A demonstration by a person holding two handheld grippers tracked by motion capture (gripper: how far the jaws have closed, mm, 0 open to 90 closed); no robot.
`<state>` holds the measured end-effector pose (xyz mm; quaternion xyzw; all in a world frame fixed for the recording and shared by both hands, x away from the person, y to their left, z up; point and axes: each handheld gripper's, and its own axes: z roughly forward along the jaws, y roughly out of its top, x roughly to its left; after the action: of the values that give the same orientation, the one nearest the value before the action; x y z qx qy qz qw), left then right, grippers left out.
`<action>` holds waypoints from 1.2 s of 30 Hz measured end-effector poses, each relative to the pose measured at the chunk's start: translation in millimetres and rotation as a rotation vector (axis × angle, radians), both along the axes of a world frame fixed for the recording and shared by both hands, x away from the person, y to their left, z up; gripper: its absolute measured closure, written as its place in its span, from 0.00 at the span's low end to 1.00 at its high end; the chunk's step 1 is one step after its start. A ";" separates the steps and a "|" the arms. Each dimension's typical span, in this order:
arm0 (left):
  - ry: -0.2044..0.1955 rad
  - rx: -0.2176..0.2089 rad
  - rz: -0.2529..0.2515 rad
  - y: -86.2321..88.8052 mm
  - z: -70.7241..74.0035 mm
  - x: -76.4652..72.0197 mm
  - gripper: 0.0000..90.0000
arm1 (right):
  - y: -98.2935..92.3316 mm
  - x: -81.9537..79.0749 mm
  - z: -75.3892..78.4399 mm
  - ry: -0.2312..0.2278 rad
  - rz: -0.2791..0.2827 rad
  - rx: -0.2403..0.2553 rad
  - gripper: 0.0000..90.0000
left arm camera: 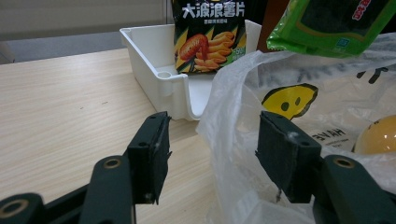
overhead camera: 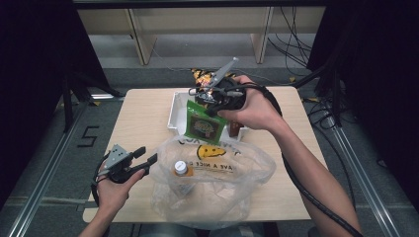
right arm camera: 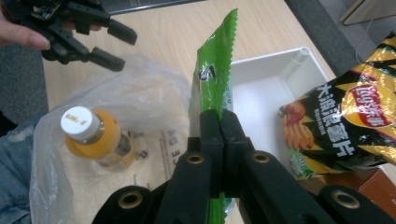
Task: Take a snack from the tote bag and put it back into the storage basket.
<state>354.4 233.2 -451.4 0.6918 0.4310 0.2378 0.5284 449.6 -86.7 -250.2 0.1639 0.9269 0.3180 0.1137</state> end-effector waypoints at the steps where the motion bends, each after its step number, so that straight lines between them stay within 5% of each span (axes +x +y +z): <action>1: 0.000 -0.001 0.000 0.0 -0.1 0.0 0.49 | -0.2 2.9 1.0 -0.017 0.010 0.004 1.00; 16: -0.001 0.005 0.001 1.5 -0.1 0.2 0.49 | 3.1 25.1 1.2 -0.065 -0.012 -0.013 1.00; 36: 0.009 -0.005 0.017 5.4 -2.7 -0.8 0.49 | 7.9 62.5 -6.1 -0.042 -0.077 0.031 1.00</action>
<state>353.6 238.6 -454.1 0.6880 0.4399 0.2380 0.5259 512.1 -78.8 -256.3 0.1945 0.9122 0.3310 0.1430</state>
